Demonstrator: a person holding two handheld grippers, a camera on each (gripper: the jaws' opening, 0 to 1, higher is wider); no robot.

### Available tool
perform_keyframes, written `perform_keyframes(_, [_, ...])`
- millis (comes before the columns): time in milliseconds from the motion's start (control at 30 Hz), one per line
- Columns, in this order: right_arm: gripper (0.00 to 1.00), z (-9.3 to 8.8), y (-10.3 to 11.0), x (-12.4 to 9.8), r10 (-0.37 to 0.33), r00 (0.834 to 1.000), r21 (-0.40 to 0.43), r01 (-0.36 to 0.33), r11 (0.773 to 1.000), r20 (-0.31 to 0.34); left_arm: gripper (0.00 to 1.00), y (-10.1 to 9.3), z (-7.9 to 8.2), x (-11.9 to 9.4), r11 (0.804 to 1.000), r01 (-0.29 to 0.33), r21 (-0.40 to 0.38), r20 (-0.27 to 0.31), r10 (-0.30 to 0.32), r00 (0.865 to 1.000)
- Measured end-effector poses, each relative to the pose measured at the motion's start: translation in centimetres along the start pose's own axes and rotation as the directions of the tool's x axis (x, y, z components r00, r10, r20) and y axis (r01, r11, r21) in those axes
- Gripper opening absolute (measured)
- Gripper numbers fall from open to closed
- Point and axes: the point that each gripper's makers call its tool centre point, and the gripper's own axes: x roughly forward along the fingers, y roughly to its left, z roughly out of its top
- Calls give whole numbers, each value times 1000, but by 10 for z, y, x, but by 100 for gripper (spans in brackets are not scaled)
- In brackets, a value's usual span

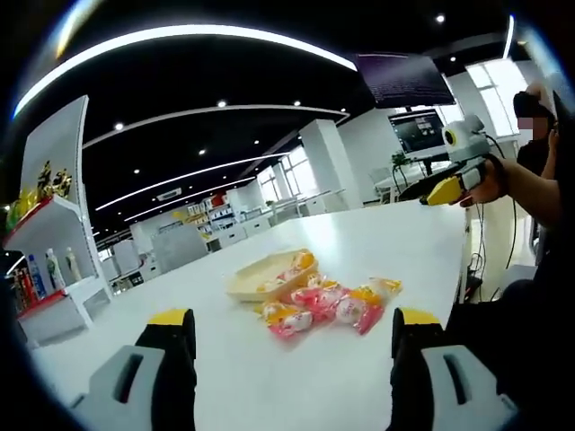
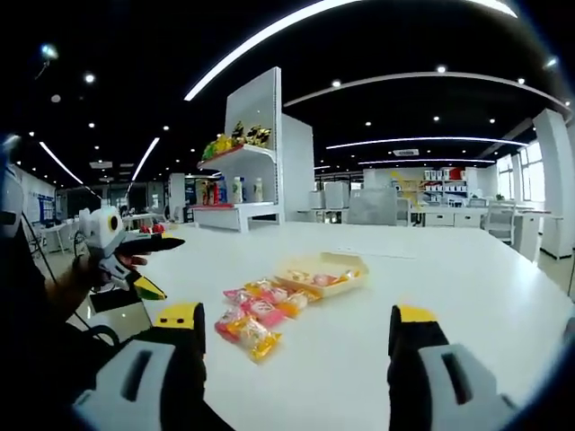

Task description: Pick up the marshmallows scattered on the table and place them into the bowl on the table

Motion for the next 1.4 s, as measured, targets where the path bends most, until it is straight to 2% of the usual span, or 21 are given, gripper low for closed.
perform_keyframes(200, [81,4,0,-4,-10,1000,-38,9,999,-8,87,3,-5,13,1000,-14,-11,6,14,1000])
perform_keyframes(633, [80,3,2,-1,-5,1000,-43,4,999,-12,87,7,-19,35,998,-48,-50,-22,47,999])
perform_keyframes(800, [80,6,1,-3,-14,1000,-43,14,999,3,82,11,-29,52,991,-52,-121,-28,49,998])
perform_keyframes(967, [78,10,-3,-7,-24,999,-32,25,999,23,83,12,-44,66,989,-63,-132,-56,56,997])
perform_keyframes(1033, [78,9,-5,-7,-28,999,-26,28,999,24,83,13,-46,70,989,-75,-126,-50,69,996])
perform_keyframes(1167, [78,7,-6,-7,-31,999,-28,31,999,17,83,16,-54,78,974,-82,-210,-62,70,996])
perform_keyframes(1400, [78,2,-3,-3,-20,1000,-20,20,1000,10,81,17,-62,88,976,-70,-205,-86,54,995])
